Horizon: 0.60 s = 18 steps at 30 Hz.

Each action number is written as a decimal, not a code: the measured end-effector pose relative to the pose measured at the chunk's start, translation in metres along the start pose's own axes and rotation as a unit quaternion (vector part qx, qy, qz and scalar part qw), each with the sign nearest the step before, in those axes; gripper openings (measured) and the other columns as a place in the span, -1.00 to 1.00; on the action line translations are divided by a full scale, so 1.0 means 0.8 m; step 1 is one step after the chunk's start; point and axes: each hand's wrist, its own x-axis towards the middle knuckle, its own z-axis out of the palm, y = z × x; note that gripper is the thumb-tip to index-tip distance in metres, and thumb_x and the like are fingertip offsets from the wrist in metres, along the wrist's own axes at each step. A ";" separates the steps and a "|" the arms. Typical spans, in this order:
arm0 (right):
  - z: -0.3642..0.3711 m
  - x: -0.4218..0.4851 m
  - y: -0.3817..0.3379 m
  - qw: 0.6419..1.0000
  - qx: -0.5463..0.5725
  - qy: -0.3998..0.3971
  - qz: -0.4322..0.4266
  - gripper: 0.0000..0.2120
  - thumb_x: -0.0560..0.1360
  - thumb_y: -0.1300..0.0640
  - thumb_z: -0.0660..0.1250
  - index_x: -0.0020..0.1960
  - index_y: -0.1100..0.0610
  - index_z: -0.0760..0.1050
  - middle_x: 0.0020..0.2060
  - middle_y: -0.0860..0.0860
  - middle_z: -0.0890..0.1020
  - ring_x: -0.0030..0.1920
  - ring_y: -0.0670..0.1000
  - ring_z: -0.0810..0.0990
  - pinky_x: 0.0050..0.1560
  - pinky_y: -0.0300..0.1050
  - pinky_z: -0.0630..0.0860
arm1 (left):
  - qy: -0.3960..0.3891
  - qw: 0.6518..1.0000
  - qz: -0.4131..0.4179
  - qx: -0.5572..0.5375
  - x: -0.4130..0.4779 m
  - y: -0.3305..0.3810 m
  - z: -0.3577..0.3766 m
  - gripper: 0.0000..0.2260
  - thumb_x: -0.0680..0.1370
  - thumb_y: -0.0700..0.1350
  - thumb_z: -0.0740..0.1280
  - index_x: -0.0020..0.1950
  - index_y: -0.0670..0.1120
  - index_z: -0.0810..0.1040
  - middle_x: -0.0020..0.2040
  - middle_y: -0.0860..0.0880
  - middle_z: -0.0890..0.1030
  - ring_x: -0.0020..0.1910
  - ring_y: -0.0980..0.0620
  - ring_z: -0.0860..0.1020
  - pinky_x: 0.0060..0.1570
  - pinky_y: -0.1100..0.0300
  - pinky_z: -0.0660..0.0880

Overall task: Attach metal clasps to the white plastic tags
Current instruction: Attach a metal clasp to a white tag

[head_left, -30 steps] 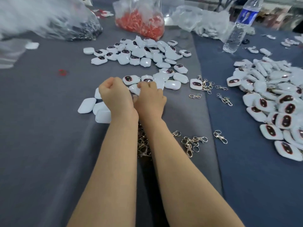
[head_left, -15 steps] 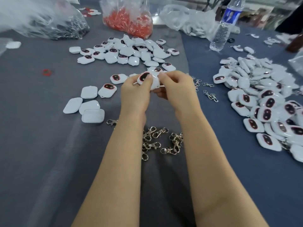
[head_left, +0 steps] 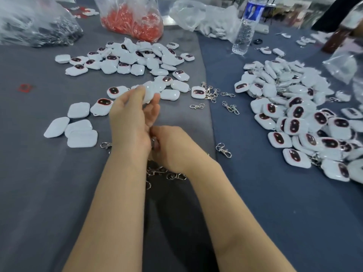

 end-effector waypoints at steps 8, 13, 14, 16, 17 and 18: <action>-0.024 -0.002 0.040 0.975 0.181 0.077 0.106 -0.85 0.53 0.15 0.32 0.08 0.04 0.60 -0.16 -0.04 0.64 -0.15 -0.06 0.59 -0.19 -0.31 0.44 | -0.006 1.000 -0.023 -0.001 -0.006 -0.007 -0.011 -0.97 0.56 -0.27 0.27 -0.04 -0.22 0.49 -0.15 -0.12 0.65 -0.24 0.06 0.67 -0.33 0.36 0.55; -0.030 -0.003 0.055 0.949 0.278 0.099 0.113 -0.83 0.53 0.24 0.31 -0.07 -0.02 0.58 -0.28 -0.10 0.62 -0.20 -0.07 0.60 0.04 -0.04 0.58 | -0.002 0.997 0.036 0.068 -0.001 -0.013 -0.009 -0.75 0.57 -0.31 0.22 0.20 -0.09 0.43 0.13 -0.09 0.54 -0.11 0.00 0.67 -0.20 0.30 0.59; -0.033 -0.003 0.057 0.940 0.298 0.116 0.116 -0.80 0.52 0.26 0.31 -0.13 -0.03 0.57 -0.30 -0.08 0.62 -0.23 -0.07 0.58 -0.01 -0.04 0.57 | -0.006 0.993 0.052 0.103 -0.001 -0.014 -0.009 -0.76 0.57 -0.32 0.20 0.15 -0.06 0.48 0.14 -0.07 0.52 -0.12 0.01 0.67 -0.20 0.31 0.58; -0.036 -0.004 0.058 0.915 0.358 0.143 0.122 -0.76 0.52 0.30 0.28 -0.17 -0.01 0.56 -0.34 -0.04 0.60 -0.30 -0.09 0.55 -0.18 -0.16 0.56 | -0.022 0.981 0.073 0.180 -0.002 -0.015 -0.009 -0.76 0.56 -0.34 0.16 0.02 -0.07 0.55 0.09 -0.08 0.54 -0.13 0.03 0.65 -0.23 0.33 0.56; -0.038 -0.004 0.058 0.901 0.387 0.152 0.122 -0.76 0.53 0.32 0.27 -0.16 0.02 0.56 -0.34 -0.04 0.59 -0.32 -0.11 0.55 -0.25 -0.24 0.53 | -0.031 0.973 0.078 0.215 -0.002 -0.017 -0.009 -0.76 0.55 -0.33 0.16 -0.06 -0.07 0.57 0.01 -0.11 0.56 -0.14 0.03 0.62 -0.24 0.34 0.55; -0.039 -0.005 0.057 0.891 0.407 0.162 0.119 -0.76 0.53 0.34 0.26 -0.16 0.03 0.56 -0.35 -0.04 0.58 -0.33 -0.12 0.56 -0.29 -0.29 0.51 | -0.043 0.965 0.079 0.245 -0.003 -0.019 -0.008 -0.77 0.55 -0.31 0.19 -0.12 -0.06 0.58 -0.08 -0.11 0.57 -0.15 0.03 0.59 -0.23 0.32 0.56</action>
